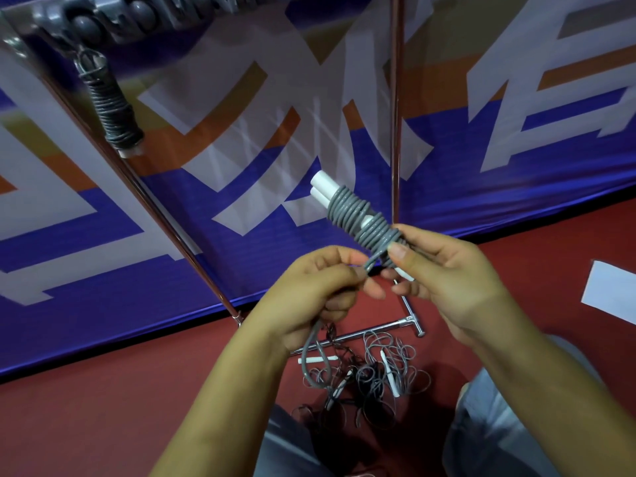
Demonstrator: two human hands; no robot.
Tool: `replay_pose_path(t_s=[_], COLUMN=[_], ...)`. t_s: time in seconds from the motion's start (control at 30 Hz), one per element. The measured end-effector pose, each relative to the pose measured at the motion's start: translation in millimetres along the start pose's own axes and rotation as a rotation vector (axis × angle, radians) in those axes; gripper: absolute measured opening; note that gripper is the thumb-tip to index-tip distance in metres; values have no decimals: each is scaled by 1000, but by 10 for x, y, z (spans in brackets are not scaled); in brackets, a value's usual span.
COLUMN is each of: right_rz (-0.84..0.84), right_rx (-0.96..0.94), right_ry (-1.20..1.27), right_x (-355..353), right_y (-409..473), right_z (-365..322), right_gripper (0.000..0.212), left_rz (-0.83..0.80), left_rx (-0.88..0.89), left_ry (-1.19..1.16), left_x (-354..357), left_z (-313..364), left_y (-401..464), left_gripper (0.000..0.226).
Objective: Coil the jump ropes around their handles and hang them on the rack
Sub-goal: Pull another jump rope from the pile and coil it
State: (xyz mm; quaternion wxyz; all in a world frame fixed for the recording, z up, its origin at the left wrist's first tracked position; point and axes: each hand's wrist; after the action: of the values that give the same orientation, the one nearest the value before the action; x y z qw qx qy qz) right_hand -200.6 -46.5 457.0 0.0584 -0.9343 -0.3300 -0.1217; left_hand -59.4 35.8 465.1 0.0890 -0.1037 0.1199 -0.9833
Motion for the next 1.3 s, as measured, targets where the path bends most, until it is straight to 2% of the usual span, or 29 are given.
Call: replay_pose_path(t_s=[0.03, 0.1, 0.17, 0.27, 0.33, 0.47, 0.57, 0.73, 0.87, 0.93, 1.0, 1.13, 1.23, 1.3], right_rz=[3, -17, -59, -84, -92, -99, -130, -106, -66, -20, 6, -63, -87, -112], right_rx=[-22, -63, -88, -92, -89, -50, 5, 111, 132, 147, 173, 222, 291, 341], right_ry=[-12, -36, -43, -40, -52, -7, 78, 114, 144, 176, 196, 174, 245, 293], right_x=[3, 3, 0, -23, -36, -31, -21, 22, 61, 54, 21, -35, -59, -61], right_y=[4, 3, -9, -27, -36, -98, -153, -195, -183, -170, -159, -119, -73, -48], right_z=[-9, -26, -43, -70, -75, -82, -91, -45, -58, -70, -94, -157, -141, -139], right_gripper=[28, 30, 30, 28, 27, 26, 23, 30, 37, 41, 45, 37, 29, 32], left_rz=[-38, -108, -159, -275, -288, -175, -144, -40, -15, 1, 29, 82, 122, 179], left_rx=[-39, -117, -154, -100, -64, 33, 76, 58, 70, 107, 174, 317, 371, 394], left_ry=[-51, -140, -185, -270, -300, -126, -81, 13, 12, 23, 54, 95, 127, 160], left_x=[13, 14, 8, -3, 5, 37, 51, 53, 32, 44, 80, 141, 156, 184], left_z=[10, 0, -34, -90, -94, -71, -95, -126, -87, -68, -63, -54, -80, -91], left_y=[6, 25, 35, 46, 54, 29, -20, -54, 7, 13, 9, -29, -50, -65], left_gripper=[7, 29, 40, 29, 24, 4, 20, 14, 25, 36, 35, 38, 40, 38])
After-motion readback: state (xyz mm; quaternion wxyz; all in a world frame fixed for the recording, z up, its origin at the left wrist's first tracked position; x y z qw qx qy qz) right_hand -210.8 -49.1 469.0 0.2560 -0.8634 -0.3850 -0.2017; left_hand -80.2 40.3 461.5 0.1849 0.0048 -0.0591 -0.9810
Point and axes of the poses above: each hand's wrist, its own y-axis towards the middle knuckle, its own x-axis out of the palm, z = x × y, and after that the axes turned 2 degrees about -z, right-handed
